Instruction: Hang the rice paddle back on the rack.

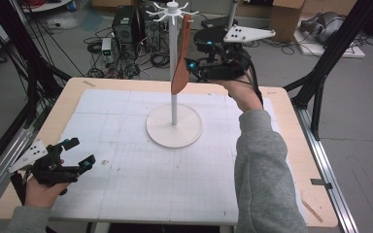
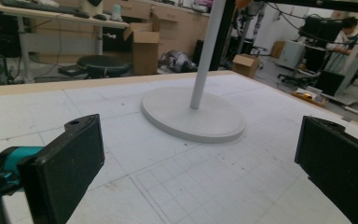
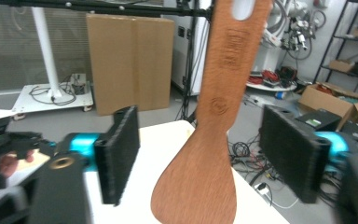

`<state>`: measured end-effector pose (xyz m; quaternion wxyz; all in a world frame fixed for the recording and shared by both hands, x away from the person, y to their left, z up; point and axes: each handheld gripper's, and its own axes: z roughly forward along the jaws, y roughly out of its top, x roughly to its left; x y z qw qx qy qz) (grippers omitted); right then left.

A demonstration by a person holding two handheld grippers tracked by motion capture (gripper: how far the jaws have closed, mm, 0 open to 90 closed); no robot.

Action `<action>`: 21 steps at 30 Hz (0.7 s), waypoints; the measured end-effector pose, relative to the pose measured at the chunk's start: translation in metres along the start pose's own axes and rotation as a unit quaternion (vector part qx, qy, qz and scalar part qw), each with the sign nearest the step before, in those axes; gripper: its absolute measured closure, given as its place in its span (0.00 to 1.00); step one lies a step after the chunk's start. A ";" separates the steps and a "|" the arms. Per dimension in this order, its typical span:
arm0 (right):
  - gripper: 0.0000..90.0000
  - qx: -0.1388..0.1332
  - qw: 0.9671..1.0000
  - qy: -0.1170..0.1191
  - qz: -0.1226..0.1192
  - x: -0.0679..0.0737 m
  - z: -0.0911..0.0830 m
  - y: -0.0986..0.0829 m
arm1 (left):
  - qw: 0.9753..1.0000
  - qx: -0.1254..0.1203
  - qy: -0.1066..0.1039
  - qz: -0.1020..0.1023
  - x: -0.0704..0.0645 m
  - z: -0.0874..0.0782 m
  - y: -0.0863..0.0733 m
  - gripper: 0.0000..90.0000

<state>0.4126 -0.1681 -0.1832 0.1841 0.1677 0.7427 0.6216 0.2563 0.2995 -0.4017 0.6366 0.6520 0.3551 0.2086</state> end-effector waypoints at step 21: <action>0.00 -0.002 1.000 0.010 -0.014 0.026 -0.043 -0.042 | 1.000 -0.014 0.015 0.005 0.005 0.010 0.004 0.02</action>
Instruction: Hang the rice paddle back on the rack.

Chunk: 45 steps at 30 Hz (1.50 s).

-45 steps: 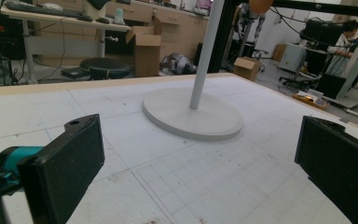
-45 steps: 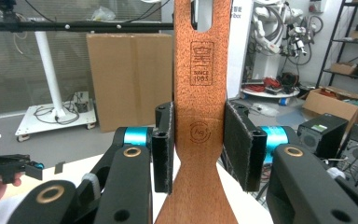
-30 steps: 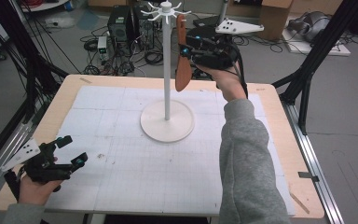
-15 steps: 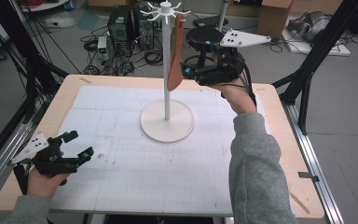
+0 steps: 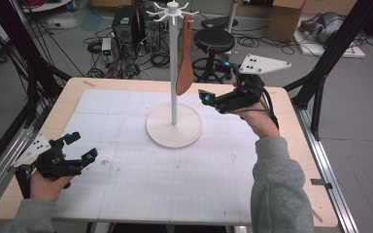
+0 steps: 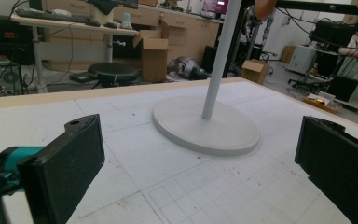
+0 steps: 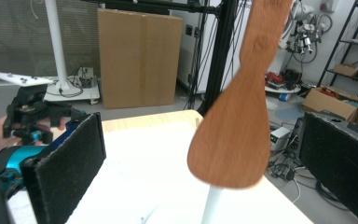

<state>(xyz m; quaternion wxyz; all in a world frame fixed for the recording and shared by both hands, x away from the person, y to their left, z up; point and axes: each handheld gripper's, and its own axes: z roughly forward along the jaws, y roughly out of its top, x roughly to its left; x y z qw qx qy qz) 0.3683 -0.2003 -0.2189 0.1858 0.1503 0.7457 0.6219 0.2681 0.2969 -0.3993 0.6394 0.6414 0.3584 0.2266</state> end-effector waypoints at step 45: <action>0.00 -0.013 0.995 -0.075 0.064 0.044 -0.114 -0.165 | 0.999 0.000 -0.023 0.040 -0.018 -0.005 0.001 0.02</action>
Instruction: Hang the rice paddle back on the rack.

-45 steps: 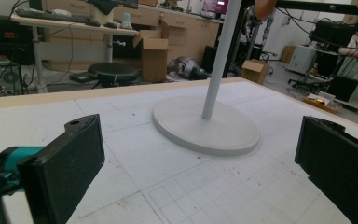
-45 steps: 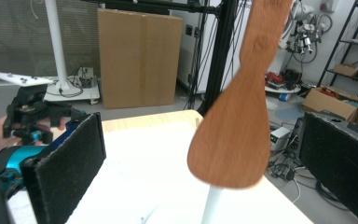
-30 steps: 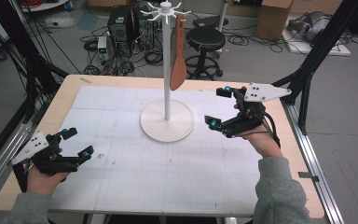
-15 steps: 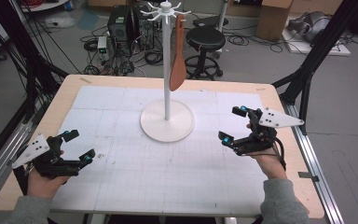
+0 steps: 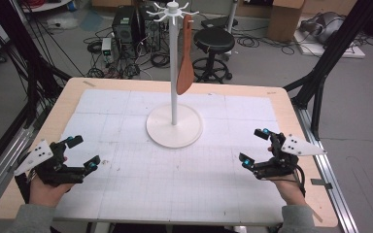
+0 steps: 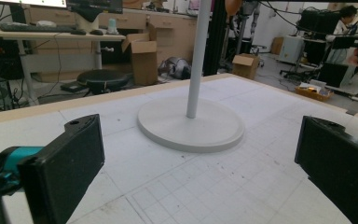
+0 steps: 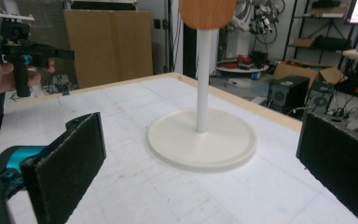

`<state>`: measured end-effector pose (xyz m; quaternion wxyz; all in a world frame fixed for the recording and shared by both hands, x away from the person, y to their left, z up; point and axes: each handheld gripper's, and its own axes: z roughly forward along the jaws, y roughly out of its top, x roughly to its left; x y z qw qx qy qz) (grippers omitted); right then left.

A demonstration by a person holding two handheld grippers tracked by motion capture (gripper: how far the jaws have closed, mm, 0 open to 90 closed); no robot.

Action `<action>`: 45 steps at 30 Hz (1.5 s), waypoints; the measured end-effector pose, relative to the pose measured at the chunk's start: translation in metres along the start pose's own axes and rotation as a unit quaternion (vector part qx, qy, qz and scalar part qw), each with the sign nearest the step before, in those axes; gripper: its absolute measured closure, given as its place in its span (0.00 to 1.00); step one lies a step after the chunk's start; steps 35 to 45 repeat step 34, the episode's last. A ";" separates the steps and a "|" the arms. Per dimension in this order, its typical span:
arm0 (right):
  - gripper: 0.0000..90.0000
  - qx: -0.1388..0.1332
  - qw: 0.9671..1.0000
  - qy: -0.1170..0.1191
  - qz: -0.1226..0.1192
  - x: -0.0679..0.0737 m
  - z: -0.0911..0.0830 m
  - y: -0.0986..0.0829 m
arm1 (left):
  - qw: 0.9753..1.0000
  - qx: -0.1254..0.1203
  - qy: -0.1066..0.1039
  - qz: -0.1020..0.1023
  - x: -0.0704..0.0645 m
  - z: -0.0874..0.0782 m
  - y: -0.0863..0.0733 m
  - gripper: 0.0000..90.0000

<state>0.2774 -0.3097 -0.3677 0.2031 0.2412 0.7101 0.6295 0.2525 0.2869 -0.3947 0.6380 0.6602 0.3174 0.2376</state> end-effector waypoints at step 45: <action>0.00 -0.015 0.997 -0.069 0.045 0.007 -0.049 -0.034 | 1.000 0.011 0.021 0.001 0.003 -0.005 -0.006 0.02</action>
